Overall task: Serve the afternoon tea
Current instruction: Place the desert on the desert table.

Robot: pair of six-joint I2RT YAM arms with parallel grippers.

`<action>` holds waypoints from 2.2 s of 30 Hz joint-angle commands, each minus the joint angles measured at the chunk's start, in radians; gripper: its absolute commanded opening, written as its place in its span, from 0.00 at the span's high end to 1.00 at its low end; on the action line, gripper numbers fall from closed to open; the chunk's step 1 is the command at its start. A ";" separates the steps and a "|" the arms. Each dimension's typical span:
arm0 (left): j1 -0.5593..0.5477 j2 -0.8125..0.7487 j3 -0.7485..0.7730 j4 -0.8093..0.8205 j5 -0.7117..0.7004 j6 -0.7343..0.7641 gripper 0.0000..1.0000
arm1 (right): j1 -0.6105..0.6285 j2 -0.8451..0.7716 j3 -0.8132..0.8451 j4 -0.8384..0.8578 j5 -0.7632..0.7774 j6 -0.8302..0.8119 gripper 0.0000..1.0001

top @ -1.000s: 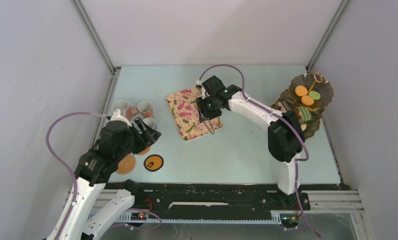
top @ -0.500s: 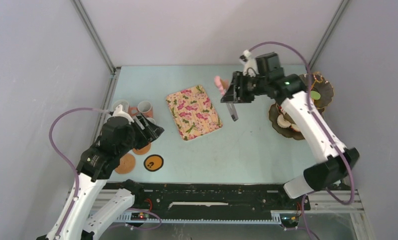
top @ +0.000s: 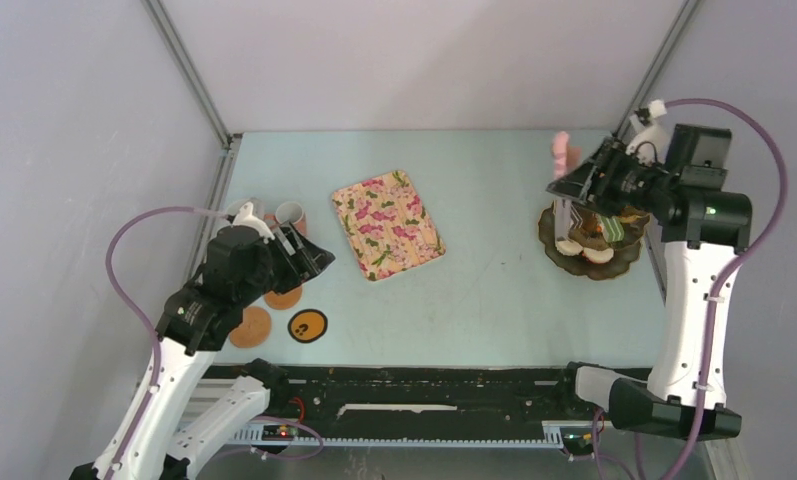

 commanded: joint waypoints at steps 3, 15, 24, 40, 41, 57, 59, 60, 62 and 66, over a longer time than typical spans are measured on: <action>0.006 0.030 0.071 0.031 0.035 0.063 0.26 | -0.115 -0.011 0.044 -0.167 0.072 -0.131 1.00; -0.042 0.065 0.143 -0.010 -0.008 0.171 0.26 | -0.230 -0.023 -0.023 -0.227 0.354 -0.133 1.00; -0.175 0.108 0.207 -0.023 -0.117 0.277 0.22 | -0.233 0.021 -0.051 -0.188 0.404 -0.134 1.00; -0.215 0.112 0.216 -0.018 -0.151 0.323 0.18 | -0.083 0.147 0.002 -0.087 0.533 -0.014 1.00; -0.216 0.111 0.216 -0.018 -0.151 0.325 0.18 | -0.077 0.151 0.005 -0.081 0.553 -0.011 1.00; -0.222 0.104 0.204 -0.015 -0.162 0.330 0.16 | -0.059 0.189 0.019 -0.091 0.624 -0.028 0.90; -0.223 0.103 0.204 -0.014 -0.164 0.332 0.16 | -0.062 0.186 0.005 -0.085 0.625 -0.033 0.87; -0.225 0.104 0.204 -0.013 -0.165 0.332 0.16 | -0.062 0.187 0.003 -0.085 0.628 -0.032 0.85; -0.229 0.105 0.206 -0.014 -0.165 0.332 0.15 | -0.062 0.187 0.001 -0.083 0.632 -0.029 0.82; -0.235 0.106 0.211 -0.016 -0.170 0.336 0.15 | -0.062 0.186 -0.007 -0.080 0.633 -0.025 0.76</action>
